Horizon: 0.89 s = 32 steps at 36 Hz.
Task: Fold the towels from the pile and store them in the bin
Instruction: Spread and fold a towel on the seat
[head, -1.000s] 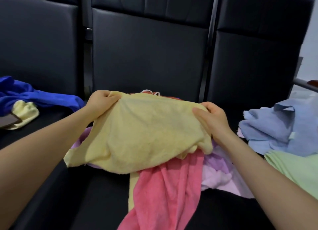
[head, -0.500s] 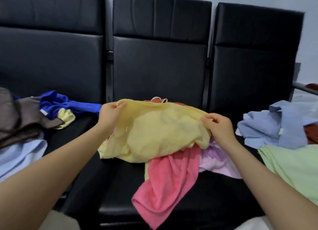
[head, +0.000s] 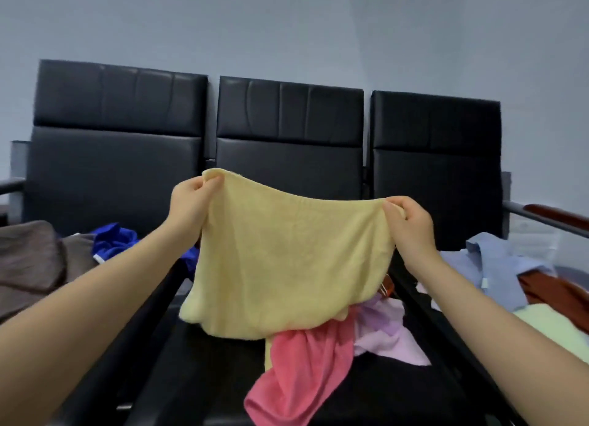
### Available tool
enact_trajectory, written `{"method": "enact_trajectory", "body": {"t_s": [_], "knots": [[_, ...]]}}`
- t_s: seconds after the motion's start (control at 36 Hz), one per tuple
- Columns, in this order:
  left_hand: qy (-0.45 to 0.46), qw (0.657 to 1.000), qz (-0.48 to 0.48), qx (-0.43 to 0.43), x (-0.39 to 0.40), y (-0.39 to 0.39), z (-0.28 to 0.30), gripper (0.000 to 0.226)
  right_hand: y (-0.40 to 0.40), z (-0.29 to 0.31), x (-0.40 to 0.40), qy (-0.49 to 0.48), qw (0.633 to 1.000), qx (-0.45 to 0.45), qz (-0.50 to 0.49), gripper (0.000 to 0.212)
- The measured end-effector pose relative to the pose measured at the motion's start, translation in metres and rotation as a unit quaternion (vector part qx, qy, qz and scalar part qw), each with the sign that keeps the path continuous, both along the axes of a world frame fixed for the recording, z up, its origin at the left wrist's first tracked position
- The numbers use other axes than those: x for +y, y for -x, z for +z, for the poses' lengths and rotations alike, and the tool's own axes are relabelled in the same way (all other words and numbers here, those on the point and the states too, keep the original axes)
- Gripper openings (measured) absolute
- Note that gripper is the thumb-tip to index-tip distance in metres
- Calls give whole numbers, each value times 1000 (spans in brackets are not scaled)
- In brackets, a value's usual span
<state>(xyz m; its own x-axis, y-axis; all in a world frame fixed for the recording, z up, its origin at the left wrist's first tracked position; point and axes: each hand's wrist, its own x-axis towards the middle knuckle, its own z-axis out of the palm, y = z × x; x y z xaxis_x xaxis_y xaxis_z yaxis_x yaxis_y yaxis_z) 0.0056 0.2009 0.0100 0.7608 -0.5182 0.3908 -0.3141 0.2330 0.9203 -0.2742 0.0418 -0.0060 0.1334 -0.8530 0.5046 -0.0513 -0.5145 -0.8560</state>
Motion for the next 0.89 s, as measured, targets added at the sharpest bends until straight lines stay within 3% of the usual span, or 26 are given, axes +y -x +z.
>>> {"method": "enact_trajectory", "body": {"t_s": [0.17, 0.39, 0.44, 0.5, 0.58, 0.69, 0.81, 0.89], "knots": [[89, 995, -12, 36, 13, 3, 78, 15, -7, 81, 19, -51, 990, -107, 74, 9], [163, 979, -32, 120, 32, 16, 140, 10, -2, 147, 43, -74, 971, -155, 166, 36], [157, 979, -40, 126, 36, 17, 147, 6, 1, 155, 44, -64, 969, -139, 193, 25], [135, 982, -49, 123, 37, 11, 150, 18, 2, 159, 40, -68, 968, -131, 202, 15], [62, 991, -52, 109, 35, 3, 142, 42, 1, 152, 28, -87, 978, -87, 166, 19], [-51, 995, -10, 82, 18, -7, 103, 34, -10, 119, 2, -124, 985, -46, 113, 27], [-159, 987, 18, 3, 4, -21, 41, 17, -15, 57, -29, -40, 983, 169, 59, 7], [-218, 975, 18, -29, -6, -35, -5, 16, -20, 14, -49, -64, 959, 272, 37, 9]]}}
